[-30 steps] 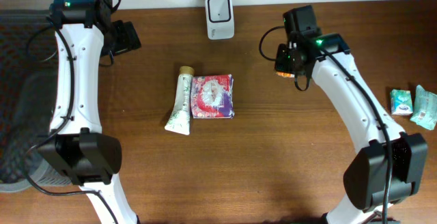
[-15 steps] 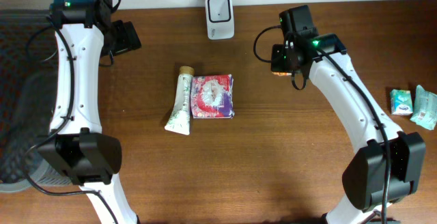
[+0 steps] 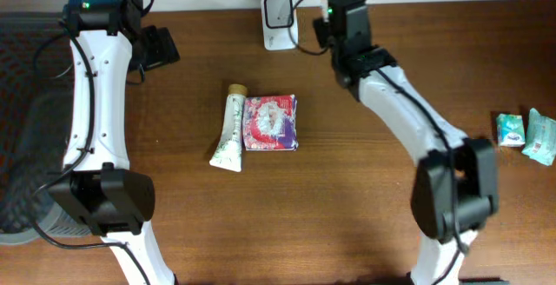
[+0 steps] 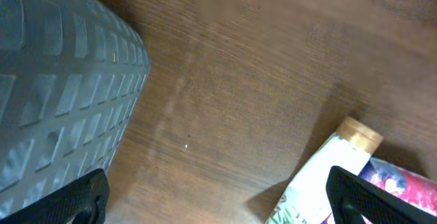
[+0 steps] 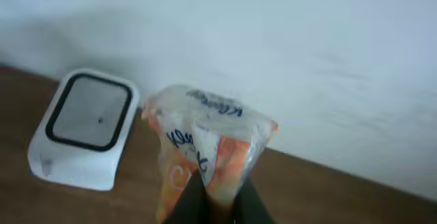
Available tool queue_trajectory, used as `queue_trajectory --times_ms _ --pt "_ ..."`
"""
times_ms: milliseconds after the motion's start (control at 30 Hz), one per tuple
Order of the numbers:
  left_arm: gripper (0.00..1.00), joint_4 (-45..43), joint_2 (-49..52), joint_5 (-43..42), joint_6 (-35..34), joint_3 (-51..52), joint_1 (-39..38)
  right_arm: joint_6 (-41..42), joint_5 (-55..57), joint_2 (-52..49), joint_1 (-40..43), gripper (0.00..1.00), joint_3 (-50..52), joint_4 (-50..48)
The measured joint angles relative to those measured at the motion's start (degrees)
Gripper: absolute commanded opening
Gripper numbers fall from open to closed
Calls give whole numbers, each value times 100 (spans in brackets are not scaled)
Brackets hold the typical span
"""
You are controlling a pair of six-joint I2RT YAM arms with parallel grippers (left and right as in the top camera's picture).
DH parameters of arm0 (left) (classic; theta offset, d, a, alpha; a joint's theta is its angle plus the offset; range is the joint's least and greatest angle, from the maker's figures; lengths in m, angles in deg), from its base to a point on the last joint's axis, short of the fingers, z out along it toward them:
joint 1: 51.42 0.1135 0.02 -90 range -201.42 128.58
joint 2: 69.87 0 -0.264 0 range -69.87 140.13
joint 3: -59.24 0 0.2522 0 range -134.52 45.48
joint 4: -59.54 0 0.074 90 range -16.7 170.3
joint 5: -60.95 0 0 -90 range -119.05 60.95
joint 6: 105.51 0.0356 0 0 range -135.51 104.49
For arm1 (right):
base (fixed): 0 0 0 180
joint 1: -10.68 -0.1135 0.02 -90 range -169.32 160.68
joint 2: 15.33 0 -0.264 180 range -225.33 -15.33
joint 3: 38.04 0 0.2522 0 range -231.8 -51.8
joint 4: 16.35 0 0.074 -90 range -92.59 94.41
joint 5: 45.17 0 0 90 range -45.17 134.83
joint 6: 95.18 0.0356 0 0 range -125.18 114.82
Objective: Scan the item barcode
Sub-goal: 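Lift the orange box with the right gripper and hold it at the scanner, then carry the orange box right and place it at the table edge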
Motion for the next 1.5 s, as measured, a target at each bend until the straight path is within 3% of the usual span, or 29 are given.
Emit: queue_trajectory --times_ms 33,100,167,300,500,633,700,767,800,833,933,967,1000,1067,1100,1233,1300,1367,1500 --pt "99 0 0 2 2 0 0 -431 -111 -481 -50 4 26 -837" --pt "99 -2 0 2 0 0 0 -789 -149 -1152 -164 4 -70 -1436" --pt "99 -13 0 2 0 0 0 -944 -356 -1823 -238 4 -984 -1215" --pt "99 -7 0 0 2 0 0 -1154 -688 -2243 -243 4 -2721 -345" --pt "99 -7 0 0 0 0 0 -2332 -750 -2743 -243 4 -2774 -181" --pt "99 -7 0 0 0 0 0 -1687 -240 -2752 -232 4 -2896 -140" --pt "99 -9 0 0 0 0 0 -442 144 -2734 -55 4 -3388 745" --pt "99 -20 0 2 0 0 0 1119 264 -2527 560 4 -3906 2756" --pt "99 -22 0 2 0 0 0 1598 315 -2404 964 4 -4013 3338" --pt "99 -26 0 0 0 0 0 2151 374 -2260 1593 4 -4148 4575" --pt "99 -9 0 0 0 0 0 2612 431 -2203 2774 5 -4172 6516" --pt "99 -9 0 2 0 0 0 2649 422 -2203 3060 17 -4170 6848" --pt "99 -7 0 2 0 0 9 2736 378 -2203 3488 17 -4089 7252" --pt "99 -9 0 0 0 0 11 2734 260 -2201 4089 54 -3993 7689" --pt "99 -9 0 2 0 0 4 2741 247 -2201 4194 66 -3987 7814" --pt "99 -7 0 2 0 0 -7 2747 79 -2197 4170 70 -3974 8439" --pt "99 -7 0 0 0 0 -7 2743 -391 -1888 3873 79 -3917 8592" --pt "99 -11 0 0 0 0 -7 2761 -922 -772 3032 99 -3895 8581" --pt "99 -7 0 2 2 0 -7 2750 -1161 826 2197 99 -3943 8999"
